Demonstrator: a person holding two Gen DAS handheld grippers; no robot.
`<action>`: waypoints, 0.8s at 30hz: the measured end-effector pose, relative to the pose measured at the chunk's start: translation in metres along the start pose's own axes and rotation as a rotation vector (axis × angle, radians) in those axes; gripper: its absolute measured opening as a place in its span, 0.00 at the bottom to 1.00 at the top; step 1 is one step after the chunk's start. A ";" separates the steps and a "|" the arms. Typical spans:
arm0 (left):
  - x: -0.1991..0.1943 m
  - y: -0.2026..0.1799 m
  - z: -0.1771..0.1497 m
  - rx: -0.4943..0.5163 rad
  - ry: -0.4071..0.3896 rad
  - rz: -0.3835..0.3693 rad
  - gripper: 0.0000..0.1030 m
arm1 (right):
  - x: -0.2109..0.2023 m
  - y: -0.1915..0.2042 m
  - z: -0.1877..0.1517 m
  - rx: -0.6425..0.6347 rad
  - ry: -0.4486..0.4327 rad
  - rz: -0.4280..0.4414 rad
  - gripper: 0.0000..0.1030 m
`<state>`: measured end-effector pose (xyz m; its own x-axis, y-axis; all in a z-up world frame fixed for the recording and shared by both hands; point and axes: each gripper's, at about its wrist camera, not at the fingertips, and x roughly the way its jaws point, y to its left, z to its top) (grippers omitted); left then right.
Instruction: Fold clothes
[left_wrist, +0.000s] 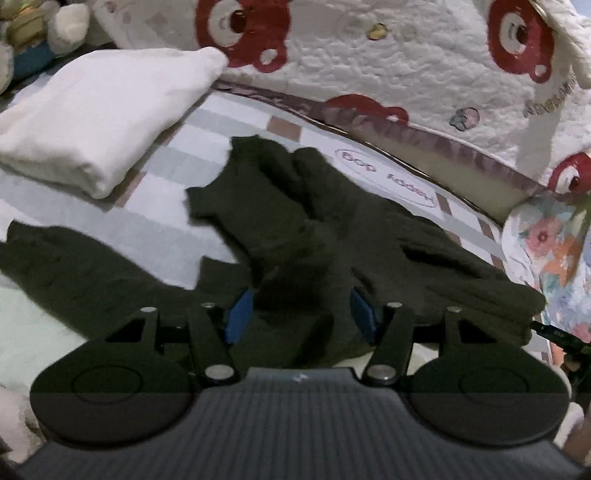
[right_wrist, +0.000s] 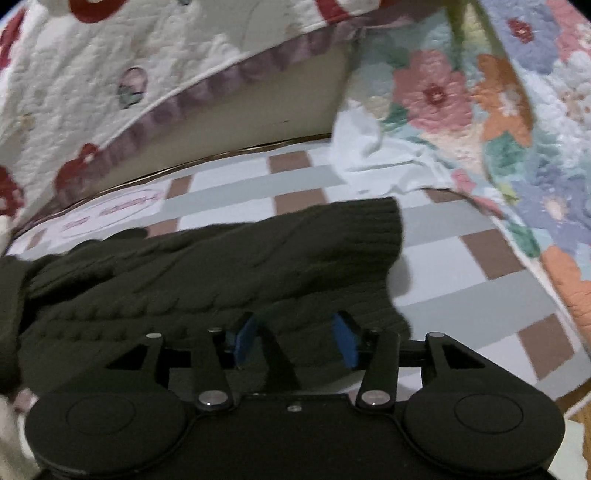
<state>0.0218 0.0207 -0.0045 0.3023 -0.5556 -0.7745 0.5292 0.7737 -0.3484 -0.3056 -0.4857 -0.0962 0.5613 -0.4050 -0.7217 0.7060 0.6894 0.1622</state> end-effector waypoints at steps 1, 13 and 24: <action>0.003 -0.006 0.002 0.009 0.004 -0.003 0.56 | -0.002 -0.003 -0.002 0.008 -0.002 0.007 0.53; 0.050 -0.067 0.035 0.098 0.065 0.020 0.63 | 0.005 -0.035 0.038 0.120 -0.053 0.157 0.54; 0.075 -0.069 0.042 0.021 0.168 0.028 0.65 | 0.069 0.130 0.024 -0.074 0.219 0.708 0.54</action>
<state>0.0418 -0.0871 -0.0166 0.1815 -0.4741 -0.8616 0.5393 0.7806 -0.3159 -0.1647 -0.4378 -0.1085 0.7670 0.2750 -0.5797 0.1718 0.7826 0.5984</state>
